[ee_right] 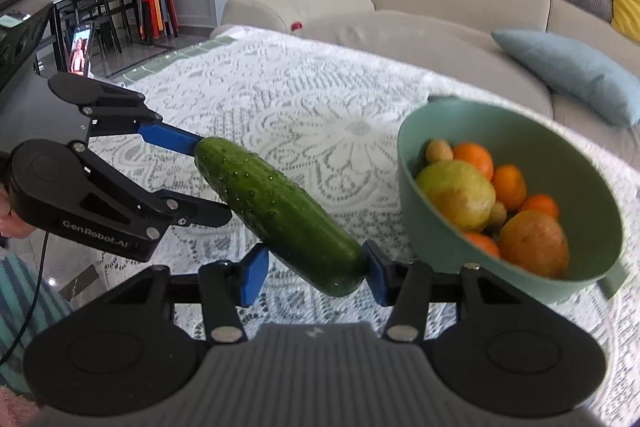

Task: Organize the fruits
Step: 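Lift the cucumber with both tools and carry it over the colander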

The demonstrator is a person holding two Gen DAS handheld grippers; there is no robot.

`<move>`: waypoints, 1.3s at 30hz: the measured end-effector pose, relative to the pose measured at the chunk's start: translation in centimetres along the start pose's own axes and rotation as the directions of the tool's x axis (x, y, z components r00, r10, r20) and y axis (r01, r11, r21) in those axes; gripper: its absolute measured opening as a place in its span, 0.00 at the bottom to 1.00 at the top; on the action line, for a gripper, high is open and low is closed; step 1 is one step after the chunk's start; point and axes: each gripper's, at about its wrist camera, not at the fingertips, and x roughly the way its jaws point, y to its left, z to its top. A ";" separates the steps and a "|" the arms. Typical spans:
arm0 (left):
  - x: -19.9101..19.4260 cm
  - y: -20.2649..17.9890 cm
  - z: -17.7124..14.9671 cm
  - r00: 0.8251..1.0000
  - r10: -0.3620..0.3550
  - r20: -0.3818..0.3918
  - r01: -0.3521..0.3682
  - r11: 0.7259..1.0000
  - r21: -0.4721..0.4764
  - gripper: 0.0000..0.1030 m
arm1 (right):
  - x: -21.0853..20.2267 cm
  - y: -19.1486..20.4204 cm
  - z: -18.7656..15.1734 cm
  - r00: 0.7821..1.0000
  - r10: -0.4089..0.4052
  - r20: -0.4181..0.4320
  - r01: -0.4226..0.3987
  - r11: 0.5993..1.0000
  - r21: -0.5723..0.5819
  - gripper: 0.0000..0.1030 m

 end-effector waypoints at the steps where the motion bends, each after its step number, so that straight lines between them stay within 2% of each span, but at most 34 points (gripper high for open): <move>1: -0.2 0.0 0.1 1.000 0.001 0.011 -0.001 1.000 -0.001 0.74 | -0.3 0.0 0.1 1.000 -0.003 0.011 0.003 1.000 -0.005 0.48; 14: -0.8 -0.6 4.0 0.990 -0.003 0.144 0.003 1.000 -0.001 0.74 | -3.5 -2.4 1.8 0.986 -0.066 0.154 0.072 0.997 -0.035 0.48; 22: 1.1 -1.4 7.1 0.988 -0.016 0.151 0.019 1.000 -0.016 0.74 | -3.8 -4.6 2.3 0.971 -0.131 0.199 0.151 0.984 -0.089 0.48; 28: 3.2 -2.3 8.8 0.990 -0.035 0.135 0.037 0.999 -0.017 0.74 | -3.4 -7.9 2.6 0.974 -0.132 0.182 0.150 0.985 -0.086 0.48; 39: 5.8 -4.5 10.4 0.995 -0.022 0.097 0.019 0.999 0.031 0.73 | -2.4 -12.4 2.3 0.985 -0.116 0.130 0.125 0.990 -0.062 0.48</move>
